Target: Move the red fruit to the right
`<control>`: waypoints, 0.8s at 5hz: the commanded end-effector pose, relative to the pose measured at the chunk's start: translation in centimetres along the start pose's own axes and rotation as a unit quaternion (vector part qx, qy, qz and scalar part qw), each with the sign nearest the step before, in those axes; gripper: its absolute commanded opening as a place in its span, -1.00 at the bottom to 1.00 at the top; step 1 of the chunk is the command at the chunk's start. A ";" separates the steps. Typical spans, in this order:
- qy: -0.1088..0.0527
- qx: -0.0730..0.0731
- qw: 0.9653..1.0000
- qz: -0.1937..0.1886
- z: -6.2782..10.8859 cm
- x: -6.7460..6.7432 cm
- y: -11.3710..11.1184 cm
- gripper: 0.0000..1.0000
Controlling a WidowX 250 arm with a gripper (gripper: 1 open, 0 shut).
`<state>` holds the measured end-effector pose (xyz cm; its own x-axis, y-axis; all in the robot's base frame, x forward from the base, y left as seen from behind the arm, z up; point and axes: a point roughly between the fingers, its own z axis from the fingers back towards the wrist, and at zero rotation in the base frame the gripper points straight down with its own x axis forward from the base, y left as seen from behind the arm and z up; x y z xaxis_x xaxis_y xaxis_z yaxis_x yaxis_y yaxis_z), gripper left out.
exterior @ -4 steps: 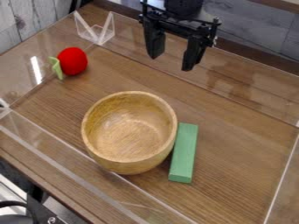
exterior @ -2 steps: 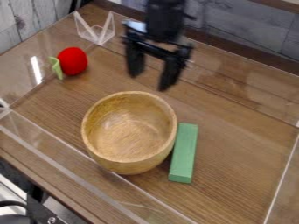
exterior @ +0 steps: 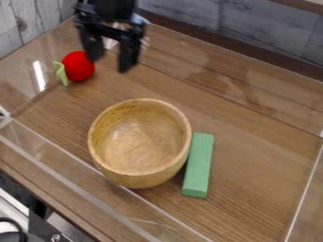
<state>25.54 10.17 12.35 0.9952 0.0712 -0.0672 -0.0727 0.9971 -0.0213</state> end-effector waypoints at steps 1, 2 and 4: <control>-0.048 0.017 0.999 0.009 2.0 1.1 3.2 1.00; -0.054 0.019 0.998 0.031 1.7 1.5 4.9 1.00; -0.059 0.021 0.997 0.048 -1.1 2.2 7.0 1.00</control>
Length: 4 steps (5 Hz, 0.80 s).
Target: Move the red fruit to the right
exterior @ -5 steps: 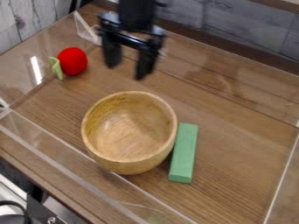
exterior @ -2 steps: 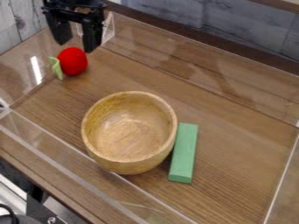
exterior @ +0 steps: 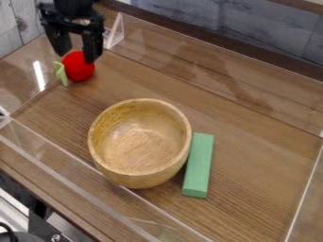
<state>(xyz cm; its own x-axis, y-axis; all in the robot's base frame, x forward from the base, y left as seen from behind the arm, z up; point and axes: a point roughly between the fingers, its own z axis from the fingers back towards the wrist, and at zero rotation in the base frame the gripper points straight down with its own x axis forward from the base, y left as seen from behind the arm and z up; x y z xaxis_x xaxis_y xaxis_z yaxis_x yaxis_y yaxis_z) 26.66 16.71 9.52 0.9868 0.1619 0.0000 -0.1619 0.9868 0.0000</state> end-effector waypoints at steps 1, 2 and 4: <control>-0.027 0.011 0.998 0.049 0.5 0.7 0.8 1.00; -0.031 0.010 0.996 0.085 -0.3 0.9 1.2 -1.00; -0.033 0.005 0.994 0.099 -1.5 0.5 2.8 -1.00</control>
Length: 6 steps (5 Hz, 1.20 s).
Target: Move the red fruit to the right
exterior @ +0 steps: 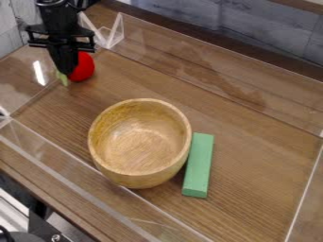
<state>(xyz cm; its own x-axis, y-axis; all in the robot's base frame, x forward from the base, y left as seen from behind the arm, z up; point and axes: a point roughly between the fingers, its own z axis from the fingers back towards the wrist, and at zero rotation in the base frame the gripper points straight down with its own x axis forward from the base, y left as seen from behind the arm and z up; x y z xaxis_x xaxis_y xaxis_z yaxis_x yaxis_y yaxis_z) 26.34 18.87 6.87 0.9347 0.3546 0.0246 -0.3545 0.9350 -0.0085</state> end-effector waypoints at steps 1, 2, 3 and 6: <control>-0.018 0.005 1.000 0.020 0.9 1.1 1.1 1.00; -0.016 0.003 0.999 0.042 0.8 1.6 1.7 1.00; -0.016 -0.001 0.998 0.061 1.7 2.3 2.1 1.00; -0.014 -0.011 0.998 0.065 0.3 4.1 1.9 -1.00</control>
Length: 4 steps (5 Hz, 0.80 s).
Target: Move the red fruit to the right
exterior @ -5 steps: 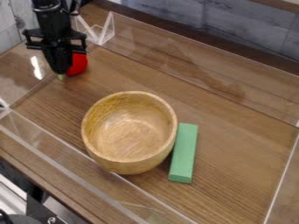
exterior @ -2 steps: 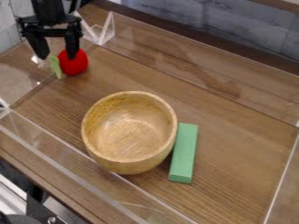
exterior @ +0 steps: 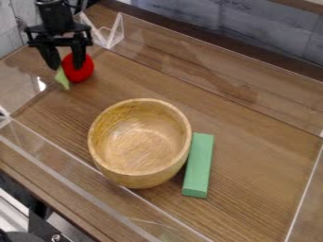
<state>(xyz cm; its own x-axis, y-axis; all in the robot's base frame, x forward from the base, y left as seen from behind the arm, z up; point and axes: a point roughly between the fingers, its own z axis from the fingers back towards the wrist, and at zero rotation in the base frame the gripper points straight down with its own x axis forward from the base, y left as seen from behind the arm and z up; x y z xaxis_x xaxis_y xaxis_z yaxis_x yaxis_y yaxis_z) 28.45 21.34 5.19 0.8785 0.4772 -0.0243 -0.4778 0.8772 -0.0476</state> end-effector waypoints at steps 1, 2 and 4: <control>-0.039 0.004 0.999 -0.001 2.0 0.9 0.1 1.00; -0.039 0.002 0.999 0.002 1.8 0.5 0.0 1.00; -0.044 -0.007 0.999 0.030 2.2 -0.1 -2.0 -1.00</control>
<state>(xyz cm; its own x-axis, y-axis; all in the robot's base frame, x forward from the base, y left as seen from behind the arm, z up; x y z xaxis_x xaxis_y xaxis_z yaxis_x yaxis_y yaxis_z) 28.61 19.28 4.89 0.8450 0.5345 -0.0180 -0.5344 0.8426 -0.0661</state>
